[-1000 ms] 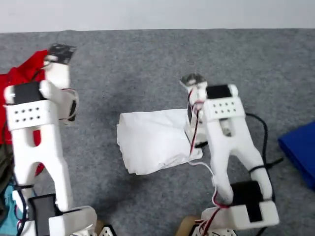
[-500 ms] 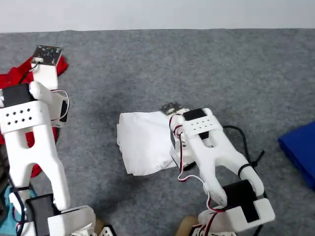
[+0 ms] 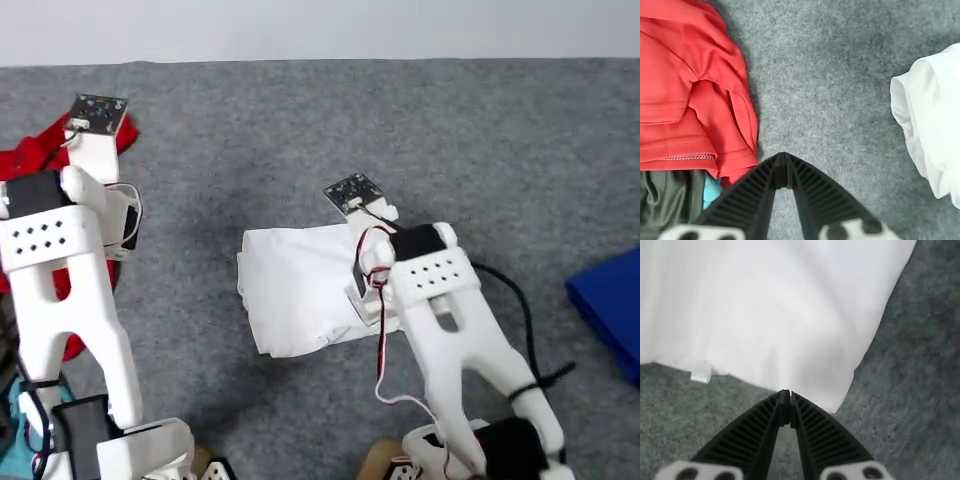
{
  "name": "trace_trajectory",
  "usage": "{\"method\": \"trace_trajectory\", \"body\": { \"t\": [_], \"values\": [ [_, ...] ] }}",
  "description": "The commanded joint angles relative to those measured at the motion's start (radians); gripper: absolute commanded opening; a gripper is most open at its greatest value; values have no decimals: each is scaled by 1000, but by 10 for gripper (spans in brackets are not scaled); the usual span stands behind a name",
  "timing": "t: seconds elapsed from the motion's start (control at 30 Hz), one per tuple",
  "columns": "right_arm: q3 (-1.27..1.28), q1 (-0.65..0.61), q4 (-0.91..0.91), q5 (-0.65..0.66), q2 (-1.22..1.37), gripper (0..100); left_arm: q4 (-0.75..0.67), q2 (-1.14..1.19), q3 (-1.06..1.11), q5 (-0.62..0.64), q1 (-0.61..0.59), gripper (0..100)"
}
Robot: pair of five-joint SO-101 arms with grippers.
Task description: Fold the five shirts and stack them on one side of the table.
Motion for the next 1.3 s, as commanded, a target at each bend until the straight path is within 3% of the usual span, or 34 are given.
{"method": "trace_trajectory", "body": {
  "t": [0.0, 0.17, 0.33, 0.7, 0.93, 1.27],
  "values": [
    [-61, -1, -93, 0, 79, 9, 9, -51, -2, 6, -6, 2],
    [-60, -8, -188, 0, 294, 9, 9, -51, -2, 6, -8, 2],
    [-58, -81, -102, -3, 398, 9, 8, -51, -2, 6, -8, 2],
    [-115, -90, -38, -2, 148, 9, 2, -51, -1, 6, -3, 2],
    [-229, 134, 117, -2, -33, 9, 43, -49, 1, 8, 78, 2],
    [-245, 513, 262, -8, -275, 9, 57, -41, 18, 11, 433, 4]
  ]
}}
